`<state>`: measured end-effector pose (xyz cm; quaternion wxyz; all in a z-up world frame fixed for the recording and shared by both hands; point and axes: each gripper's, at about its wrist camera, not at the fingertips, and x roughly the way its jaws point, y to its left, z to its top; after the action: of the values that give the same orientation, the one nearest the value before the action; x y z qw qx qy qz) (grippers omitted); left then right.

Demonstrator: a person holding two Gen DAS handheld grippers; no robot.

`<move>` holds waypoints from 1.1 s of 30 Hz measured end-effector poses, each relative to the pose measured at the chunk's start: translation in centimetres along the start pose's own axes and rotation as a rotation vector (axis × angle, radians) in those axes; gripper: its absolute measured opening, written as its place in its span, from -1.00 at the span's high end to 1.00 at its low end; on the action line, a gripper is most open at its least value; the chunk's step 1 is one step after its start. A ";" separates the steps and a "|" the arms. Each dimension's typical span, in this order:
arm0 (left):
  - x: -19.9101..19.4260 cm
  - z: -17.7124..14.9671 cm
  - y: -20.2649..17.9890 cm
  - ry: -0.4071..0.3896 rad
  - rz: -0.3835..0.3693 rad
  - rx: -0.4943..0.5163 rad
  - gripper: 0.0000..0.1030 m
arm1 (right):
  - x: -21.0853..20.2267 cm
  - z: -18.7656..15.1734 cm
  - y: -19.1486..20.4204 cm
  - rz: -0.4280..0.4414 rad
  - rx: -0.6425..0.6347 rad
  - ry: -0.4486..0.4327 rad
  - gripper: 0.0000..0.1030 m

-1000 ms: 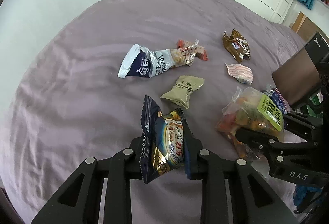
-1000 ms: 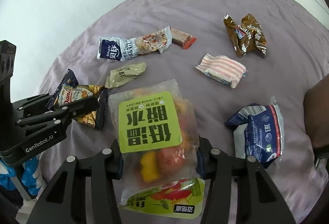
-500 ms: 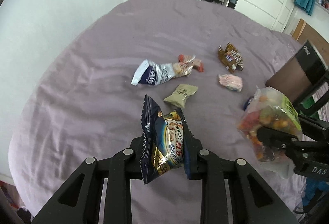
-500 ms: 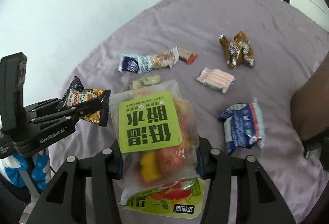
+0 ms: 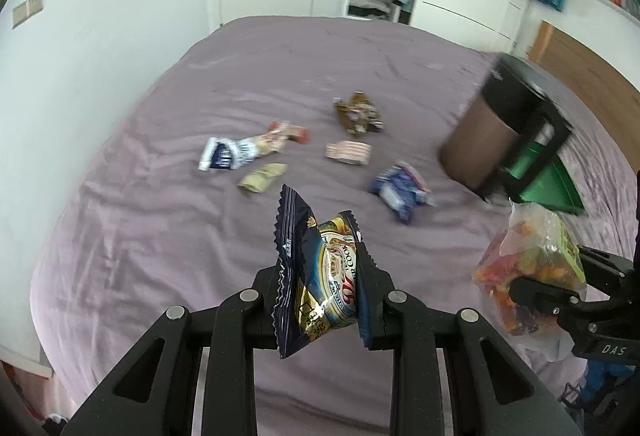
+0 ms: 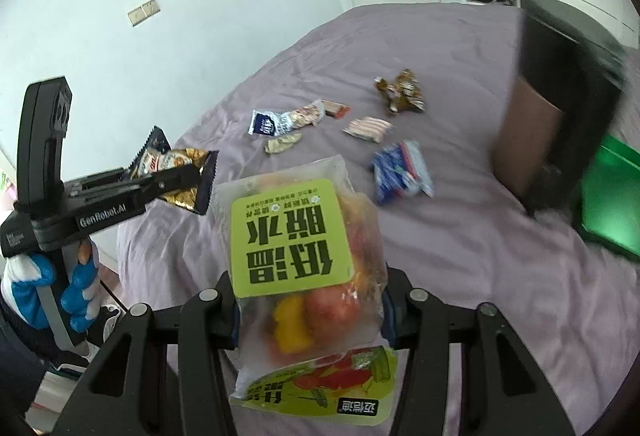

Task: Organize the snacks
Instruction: 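Carry the cookie packet and fruit bag over the green tray with both tools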

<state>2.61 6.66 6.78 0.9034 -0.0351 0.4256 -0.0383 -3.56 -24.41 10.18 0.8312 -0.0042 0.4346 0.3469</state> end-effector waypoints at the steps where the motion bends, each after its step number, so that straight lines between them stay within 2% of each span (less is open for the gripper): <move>1: -0.3 -0.1 -0.9 0.003 -0.006 0.008 0.56 | -1.1 -1.0 -0.8 -0.004 0.009 -0.006 0.58; 10: -1.1 -0.8 -11.3 0.065 -0.055 0.159 0.56 | -8.0 -6.0 -7.7 -0.052 0.127 -0.079 0.58; 19: -1.1 0.9 -24.8 0.065 -0.178 0.365 0.56 | -16.1 -8.6 -16.3 -0.196 0.245 -0.194 0.58; 24: -0.4 2.7 -31.4 0.059 -0.242 0.432 0.56 | -19.2 -8.4 -20.5 -0.273 0.282 -0.236 0.58; 27: 0.2 4.2 -35.0 0.050 -0.275 0.458 0.56 | -20.5 -7.2 -23.0 -0.317 0.295 -0.264 0.58; 33: 2.6 8.3 -40.4 0.017 -0.288 0.454 0.56 | -21.8 -3.9 -27.6 -0.385 0.300 -0.315 0.58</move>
<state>9.12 -33.51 13.98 0.8697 0.1086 0.4042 -0.2615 1.31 -59.02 15.46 0.9303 0.0903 0.3377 0.1109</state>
